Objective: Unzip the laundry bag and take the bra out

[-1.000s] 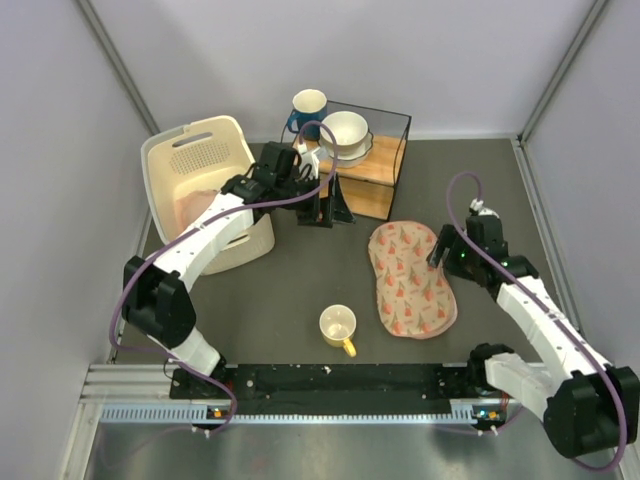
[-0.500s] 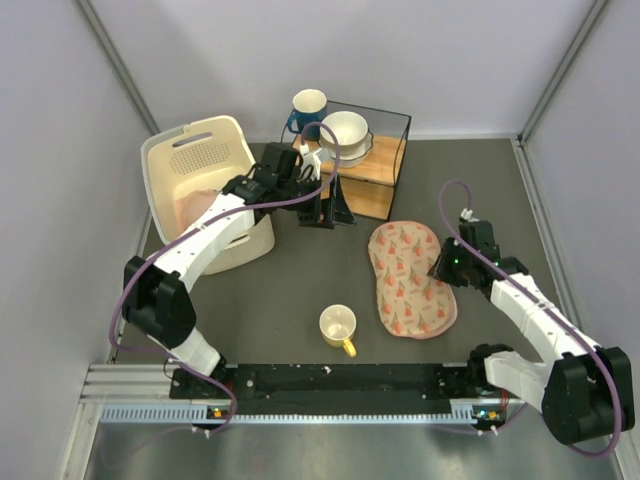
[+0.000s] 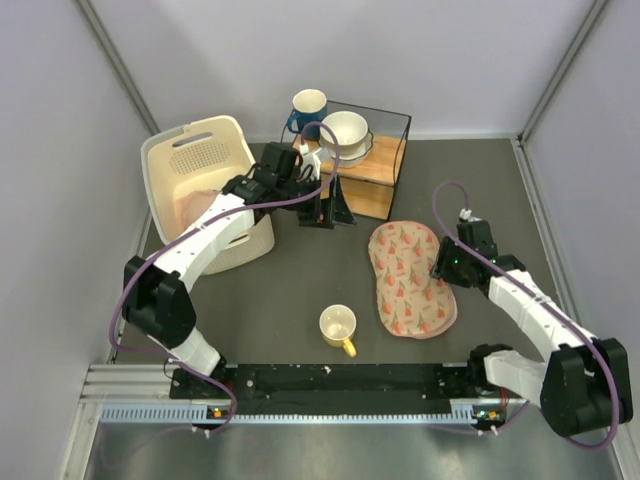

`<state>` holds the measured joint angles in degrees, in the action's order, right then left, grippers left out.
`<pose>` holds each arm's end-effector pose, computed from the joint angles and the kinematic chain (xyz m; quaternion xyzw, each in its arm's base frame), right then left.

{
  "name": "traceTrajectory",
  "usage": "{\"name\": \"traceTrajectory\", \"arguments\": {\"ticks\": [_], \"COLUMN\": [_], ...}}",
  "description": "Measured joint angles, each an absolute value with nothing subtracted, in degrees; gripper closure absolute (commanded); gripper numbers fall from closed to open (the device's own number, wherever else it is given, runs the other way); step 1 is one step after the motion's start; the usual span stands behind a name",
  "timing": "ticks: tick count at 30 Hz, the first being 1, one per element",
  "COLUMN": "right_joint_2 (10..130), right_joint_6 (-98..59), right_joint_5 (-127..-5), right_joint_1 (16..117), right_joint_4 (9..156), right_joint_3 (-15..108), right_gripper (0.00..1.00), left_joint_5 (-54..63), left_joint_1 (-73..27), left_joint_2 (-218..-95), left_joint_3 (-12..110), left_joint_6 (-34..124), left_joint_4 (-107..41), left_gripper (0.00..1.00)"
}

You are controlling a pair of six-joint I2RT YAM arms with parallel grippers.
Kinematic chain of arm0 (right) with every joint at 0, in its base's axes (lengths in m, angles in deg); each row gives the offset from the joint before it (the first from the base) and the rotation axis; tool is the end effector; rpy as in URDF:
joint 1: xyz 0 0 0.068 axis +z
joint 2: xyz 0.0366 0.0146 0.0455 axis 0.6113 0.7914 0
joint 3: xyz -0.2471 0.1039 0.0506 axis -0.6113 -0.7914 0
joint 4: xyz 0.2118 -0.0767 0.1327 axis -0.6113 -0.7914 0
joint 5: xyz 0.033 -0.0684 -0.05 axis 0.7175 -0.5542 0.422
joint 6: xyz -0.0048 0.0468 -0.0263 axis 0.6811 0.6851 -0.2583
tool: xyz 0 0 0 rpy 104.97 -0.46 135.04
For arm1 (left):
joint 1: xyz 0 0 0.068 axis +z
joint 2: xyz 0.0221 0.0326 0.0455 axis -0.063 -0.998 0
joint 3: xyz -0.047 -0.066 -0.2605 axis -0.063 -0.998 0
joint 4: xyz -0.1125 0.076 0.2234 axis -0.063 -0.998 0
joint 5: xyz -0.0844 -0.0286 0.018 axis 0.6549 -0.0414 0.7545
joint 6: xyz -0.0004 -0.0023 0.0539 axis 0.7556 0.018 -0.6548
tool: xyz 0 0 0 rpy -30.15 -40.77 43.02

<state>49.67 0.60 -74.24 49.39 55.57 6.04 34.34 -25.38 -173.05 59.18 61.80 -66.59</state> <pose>0.1995 0.0407 0.2042 0.1282 0.9399 0.0986 0.3008 0.3034 -0.1933 0.3263 0.1392 0.8609 -0.4474 0.1982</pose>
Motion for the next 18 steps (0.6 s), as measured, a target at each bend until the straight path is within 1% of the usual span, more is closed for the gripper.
{"name": "traceTrajectory", "arguments": {"ticks": [1,3,4,5,6,10,13,18], "right_joint_2": [50.88,52.52,52.97,53.11,53.13,52.38,49.46,44.8], "right_joint_6": [0.34,0.06,-0.14,-0.29,-0.34,-0.71,-0.86,-1.76], "right_joint_5": [-74.57,-74.66,-74.53,-74.46,-74.22,-74.02,-74.26,-74.68], "right_joint_1": [49.39,49.39,49.39,49.39,49.39,49.39,49.39,49.39], "right_joint_4": [55.57,55.59,55.7,55.86,56.08,56.51,55.49,51.99], "right_joint_3": [6.06,6.06,6.06,6.06,6.06,6.56,7.15,11.77], "right_gripper": [0.62,0.73,0.81,0.97,1.0,1.0,1.0,1.0], "left_joint_5": [34.34,34.32,34.34,34.32,34.34,34.32,34.32,34.3], "left_joint_1": [-25.38,-25.38,-25.38,-25.38,-25.38,-25.38,-25.38,-25.38], "left_joint_2": [-173.05,-173.05,-173.05,-173.05,-173.05,-173.05,-173.05,-173.05], "left_joint_3": [59.18,59.18,59.18,59.18,59.18,59.18,59.18,59.18], "left_joint_6": [61.8,61.8,61.8,61.8,61.8,61.8,61.8,61.32], "left_joint_4": [-66.59,-66.59,-66.59,-66.59,-66.61,-66.61,-66.61,-66.74], "left_gripper": [0.08,0.08,0.08,0.09,0.09,0.09,0.09,0.09]}}
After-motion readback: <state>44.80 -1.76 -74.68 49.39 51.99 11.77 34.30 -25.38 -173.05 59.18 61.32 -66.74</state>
